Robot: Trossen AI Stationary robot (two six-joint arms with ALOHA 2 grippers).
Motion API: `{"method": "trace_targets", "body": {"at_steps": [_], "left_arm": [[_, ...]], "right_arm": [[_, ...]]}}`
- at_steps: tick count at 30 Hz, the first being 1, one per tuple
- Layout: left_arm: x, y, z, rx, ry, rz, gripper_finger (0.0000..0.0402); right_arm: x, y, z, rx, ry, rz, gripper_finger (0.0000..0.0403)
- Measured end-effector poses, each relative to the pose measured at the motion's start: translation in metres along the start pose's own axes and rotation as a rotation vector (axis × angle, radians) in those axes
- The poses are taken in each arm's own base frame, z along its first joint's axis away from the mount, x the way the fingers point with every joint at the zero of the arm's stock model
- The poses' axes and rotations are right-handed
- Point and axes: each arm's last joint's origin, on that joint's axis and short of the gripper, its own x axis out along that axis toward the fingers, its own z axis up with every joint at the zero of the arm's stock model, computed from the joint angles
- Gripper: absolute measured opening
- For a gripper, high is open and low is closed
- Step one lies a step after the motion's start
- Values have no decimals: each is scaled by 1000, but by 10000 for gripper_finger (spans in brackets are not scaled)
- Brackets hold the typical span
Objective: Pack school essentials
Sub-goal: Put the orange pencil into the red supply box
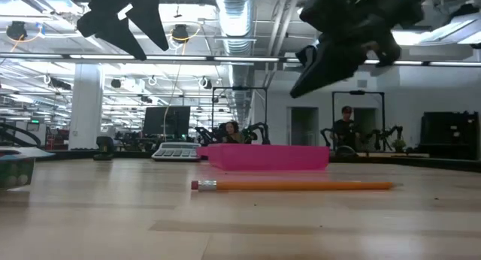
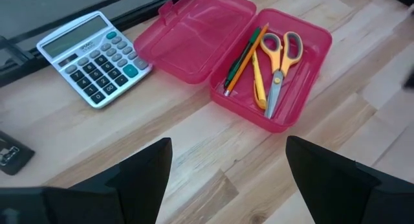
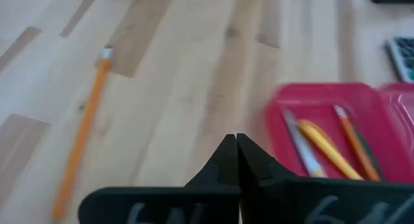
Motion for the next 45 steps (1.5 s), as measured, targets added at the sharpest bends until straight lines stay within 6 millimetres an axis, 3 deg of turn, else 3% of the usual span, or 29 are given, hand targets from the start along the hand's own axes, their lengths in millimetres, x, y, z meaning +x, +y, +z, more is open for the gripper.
{"method": "trace_targets", "body": {"at_steps": [4, 9, 13, 18, 22, 26, 30, 37, 45], "left_arm": [[0, 0, 0, -4, 0, 0, 297], [0, 0, 0, -29, 0, 0, 297], [0, 0, 0, -37, -1, -2, 297], [3, -3, -2, -28, -3, 10, 297], [11, -8, -5, -16, -11, 43, 297], [21, -13, -10, 3, 33, 66, 297], [26, -16, -15, 16, 64, 71, 297], [26, -16, -15, 8, 34, 86, 297], [26, -16, -15, -17, 32, 88, 297]], "right_arm": [[-11, -9, -3, 76, -18, 180, 5], [-8, 20, -11, 115, -7, 335, 3], [-8, 44, -29, 202, -125, 355, 2], [-31, 54, -61, 393, -347, 243, 2], [-41, 66, -75, 353, -385, 259, 6], [-35, 81, -84, 235, -293, 294, 26], [-32, 97, -87, 114, -278, 340, 81], [-9, 107, -99, 208, -187, 328, 176], [16, 114, -104, 206, -281, 293, 190]]}}
